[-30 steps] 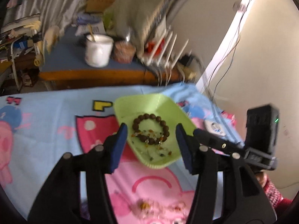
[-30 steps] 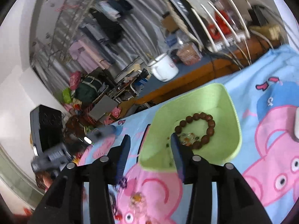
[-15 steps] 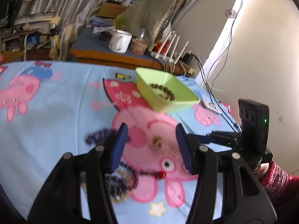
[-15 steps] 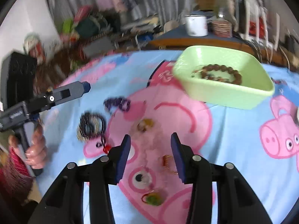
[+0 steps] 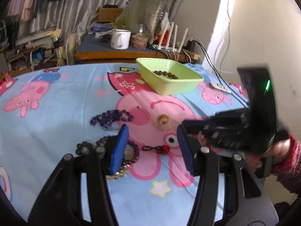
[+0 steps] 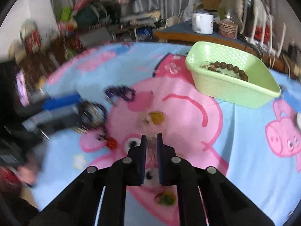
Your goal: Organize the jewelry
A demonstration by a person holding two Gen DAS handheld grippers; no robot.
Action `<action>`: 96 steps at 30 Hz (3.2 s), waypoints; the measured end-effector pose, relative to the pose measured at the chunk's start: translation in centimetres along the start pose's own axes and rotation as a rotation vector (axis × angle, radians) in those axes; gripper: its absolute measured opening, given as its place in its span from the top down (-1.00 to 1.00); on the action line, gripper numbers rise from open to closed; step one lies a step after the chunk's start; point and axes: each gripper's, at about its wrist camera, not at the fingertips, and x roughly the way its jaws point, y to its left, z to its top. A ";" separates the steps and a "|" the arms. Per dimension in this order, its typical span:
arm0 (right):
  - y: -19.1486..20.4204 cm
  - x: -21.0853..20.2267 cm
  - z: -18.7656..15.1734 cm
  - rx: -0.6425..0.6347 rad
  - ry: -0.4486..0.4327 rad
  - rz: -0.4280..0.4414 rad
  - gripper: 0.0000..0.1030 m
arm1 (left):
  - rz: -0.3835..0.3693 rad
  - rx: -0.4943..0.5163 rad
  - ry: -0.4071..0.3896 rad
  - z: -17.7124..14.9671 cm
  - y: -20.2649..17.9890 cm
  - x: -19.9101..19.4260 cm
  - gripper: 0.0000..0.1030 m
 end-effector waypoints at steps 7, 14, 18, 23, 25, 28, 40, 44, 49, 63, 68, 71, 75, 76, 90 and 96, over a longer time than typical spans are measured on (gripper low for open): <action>-0.9 -7.0 1.2 0.157 -0.154 0.192 1.00 | -0.050 0.114 0.003 -0.3 -3.7 -0.1 0.00; -0.6 -10.9 1.6 0.196 -0.223 0.289 1.00 | -0.111 0.156 -0.053 0.9 -6.7 -1.0 -0.27; 0.2 -12.2 1.2 0.186 -0.244 0.325 1.00 | -0.139 0.164 -0.062 1.4 -7.9 -0.7 -0.27; 0.8 -12.7 0.4 0.194 -0.247 0.367 1.00 | -0.174 0.178 -0.068 1.2 -8.2 -0.5 0.70; 0.7 -12.8 0.1 0.192 -0.252 0.348 1.00 | -0.204 0.157 -0.052 1.1 -7.6 -0.4 0.83; 0.0 -12.1 -0.4 0.213 -0.245 0.327 1.00 | -0.210 0.139 -0.045 0.7 -6.8 -0.6 0.83; -1.0 -5.6 -7.5 0.287 -0.069 0.213 1.00 | -0.140 0.195 0.237 -4.0 -6.2 1.9 0.75; -0.4 -5.5 -9.0 0.210 -0.045 0.160 1.00 | -0.101 0.189 0.196 -4.1 -5.4 0.5 0.00; 0.6 -6.7 -9.7 0.087 -0.043 0.106 0.74 | -0.081 0.197 0.167 -4.5 -4.5 -1.6 -0.08; 3.6 -3.1 -7.3 -0.195 0.027 0.002 0.71 | -0.081 0.237 0.274 -4.7 -6.6 2.0 0.70; 3.7 -2.6 -7.0 -0.185 0.015 0.065 1.00 | -0.152 0.123 0.279 -4.2 -4.8 2.2 0.79; 2.4 -3.0 -6.5 -0.069 -0.008 0.165 1.00 | -0.203 0.053 0.261 -3.4 -4.0 1.9 0.80; 0.7 -4.9 -3.9 0.035 -0.084 0.235 1.00 | -0.260 0.013 0.189 0.1 -3.7 1.2 0.80; 0.3 -5.2 -2.9 0.054 -0.103 0.246 1.00 | -0.268 0.006 0.174 1.1 -3.7 1.2 0.80; -9.4 -9.6 14.3 0.100 -0.312 0.107 1.00 | -0.295 0.006 -0.029 20.6 -5.0 8.7 0.80; -13.9 -7.2 14.3 0.129 -0.277 0.046 1.00 | -0.296 -0.026 0.034 21.3 -5.3 14.1 0.80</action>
